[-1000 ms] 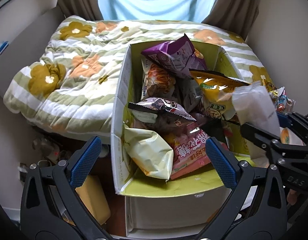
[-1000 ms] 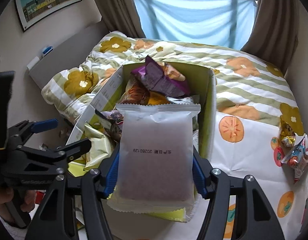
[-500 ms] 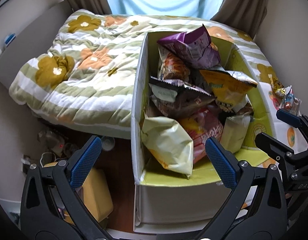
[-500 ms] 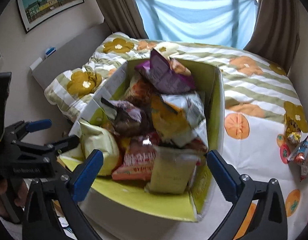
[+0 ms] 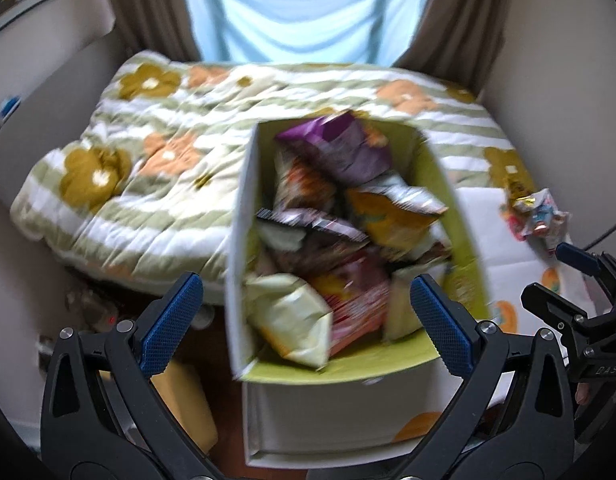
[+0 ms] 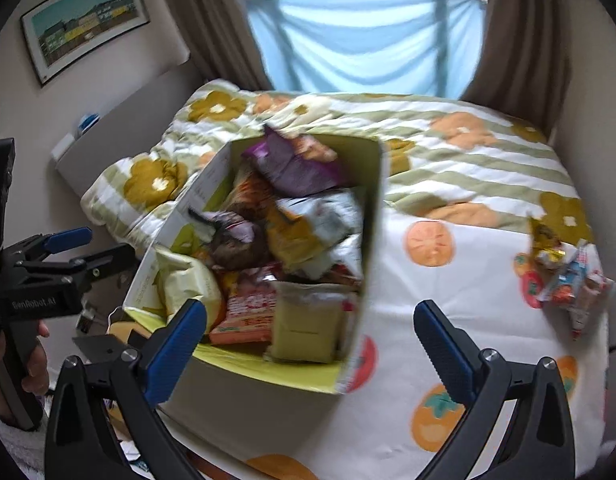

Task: Organize snacks
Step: 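Move both tools back over the last two snacks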

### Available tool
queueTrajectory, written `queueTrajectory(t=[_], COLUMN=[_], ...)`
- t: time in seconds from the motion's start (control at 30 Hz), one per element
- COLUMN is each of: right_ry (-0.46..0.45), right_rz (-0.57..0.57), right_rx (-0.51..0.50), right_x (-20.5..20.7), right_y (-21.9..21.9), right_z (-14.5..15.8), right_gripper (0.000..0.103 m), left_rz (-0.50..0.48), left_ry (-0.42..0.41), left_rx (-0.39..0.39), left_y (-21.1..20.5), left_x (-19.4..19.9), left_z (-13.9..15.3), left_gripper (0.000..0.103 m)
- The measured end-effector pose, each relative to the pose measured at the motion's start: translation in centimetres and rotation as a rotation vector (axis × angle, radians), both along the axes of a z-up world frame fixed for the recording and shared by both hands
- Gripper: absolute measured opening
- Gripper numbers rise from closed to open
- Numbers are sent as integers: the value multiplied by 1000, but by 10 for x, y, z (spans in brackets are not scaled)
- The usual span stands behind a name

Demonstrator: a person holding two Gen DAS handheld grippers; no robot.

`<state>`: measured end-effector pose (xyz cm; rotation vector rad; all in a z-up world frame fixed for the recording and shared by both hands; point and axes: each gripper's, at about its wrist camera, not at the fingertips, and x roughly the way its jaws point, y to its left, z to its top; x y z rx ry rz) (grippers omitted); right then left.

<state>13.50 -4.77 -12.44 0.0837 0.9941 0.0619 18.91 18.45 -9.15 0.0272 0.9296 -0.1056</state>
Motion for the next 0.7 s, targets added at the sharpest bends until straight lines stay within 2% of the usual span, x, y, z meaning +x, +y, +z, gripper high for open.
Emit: queueTrajectory(t=[0.13,0.3,0.47,0.7], right_ry=[-22,-27,-21,22], right_rz=[-74,-140,-145,-113], right_rx=[-29,-59,-112,-150], right_x=[-11,-20,-24,-19], right_y=[-41,-101,-167,-258], right_z=[17,30,35,29], right_gripper=[103,103,103,103], left_rz=[-76,-161,-217,-246], left_ry=[-28,-27,-12,64], left_rx=[-25,-56,-77,-145], left_y=[-43,-110,-192,-306], left_x=[13,35,62,113], left_z=[16,22,16,-9], left_gripper=[103,103,103,103])
